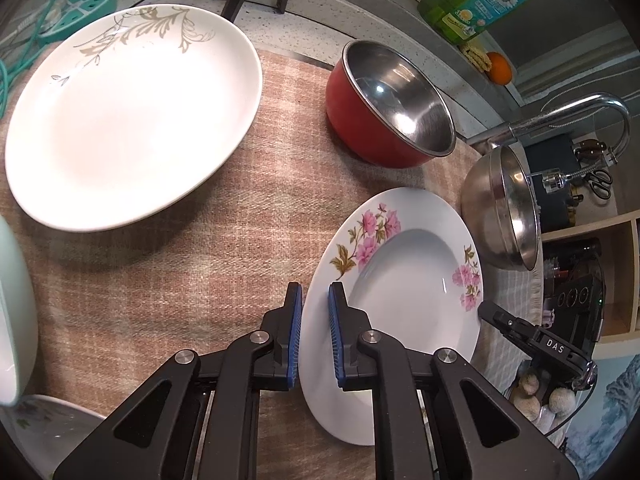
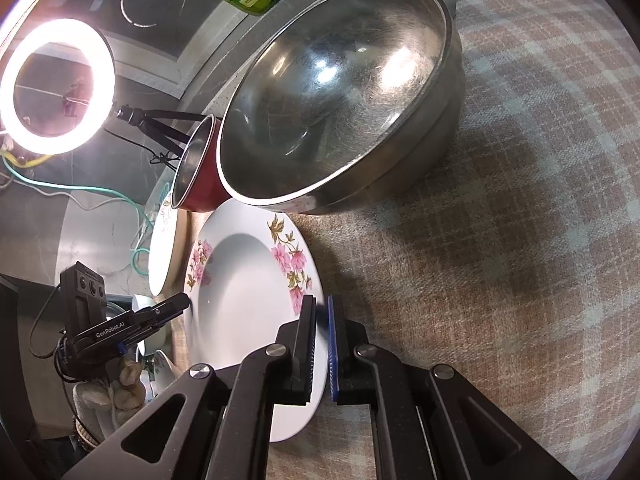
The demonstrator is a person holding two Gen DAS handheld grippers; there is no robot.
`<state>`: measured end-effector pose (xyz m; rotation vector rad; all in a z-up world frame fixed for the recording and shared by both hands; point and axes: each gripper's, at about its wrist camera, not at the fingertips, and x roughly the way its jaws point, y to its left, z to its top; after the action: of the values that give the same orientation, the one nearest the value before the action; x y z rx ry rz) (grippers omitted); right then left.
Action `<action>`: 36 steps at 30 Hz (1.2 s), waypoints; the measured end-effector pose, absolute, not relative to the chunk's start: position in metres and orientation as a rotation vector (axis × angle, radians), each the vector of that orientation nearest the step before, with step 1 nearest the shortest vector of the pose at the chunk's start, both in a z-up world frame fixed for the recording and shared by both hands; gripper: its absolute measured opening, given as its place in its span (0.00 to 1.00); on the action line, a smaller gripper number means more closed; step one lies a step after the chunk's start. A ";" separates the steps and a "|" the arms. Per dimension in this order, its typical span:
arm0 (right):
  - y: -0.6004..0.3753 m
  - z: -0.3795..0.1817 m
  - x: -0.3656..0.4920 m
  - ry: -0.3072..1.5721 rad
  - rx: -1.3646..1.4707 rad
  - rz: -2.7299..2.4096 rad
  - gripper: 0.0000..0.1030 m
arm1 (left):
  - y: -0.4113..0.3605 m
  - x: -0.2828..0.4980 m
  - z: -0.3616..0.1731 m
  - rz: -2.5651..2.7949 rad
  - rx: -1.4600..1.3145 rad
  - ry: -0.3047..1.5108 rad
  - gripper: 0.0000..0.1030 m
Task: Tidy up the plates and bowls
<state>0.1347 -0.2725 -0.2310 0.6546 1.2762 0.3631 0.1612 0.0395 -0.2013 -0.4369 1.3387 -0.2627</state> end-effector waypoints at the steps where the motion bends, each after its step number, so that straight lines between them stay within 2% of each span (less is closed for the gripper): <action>1: -0.273 -0.231 0.134 1.276 0.656 0.364 0.05 | 0.040 0.161 -0.201 -0.263 -0.437 1.339 0.11; 36: -0.274 -0.234 0.123 1.309 0.721 0.346 0.06 | 0.037 0.149 -0.197 -0.231 -0.414 1.350 0.12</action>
<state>0.1234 -0.2738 -0.2338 0.7206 1.3095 0.3460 0.1492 0.0366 -0.1966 -0.4140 1.3498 -0.2306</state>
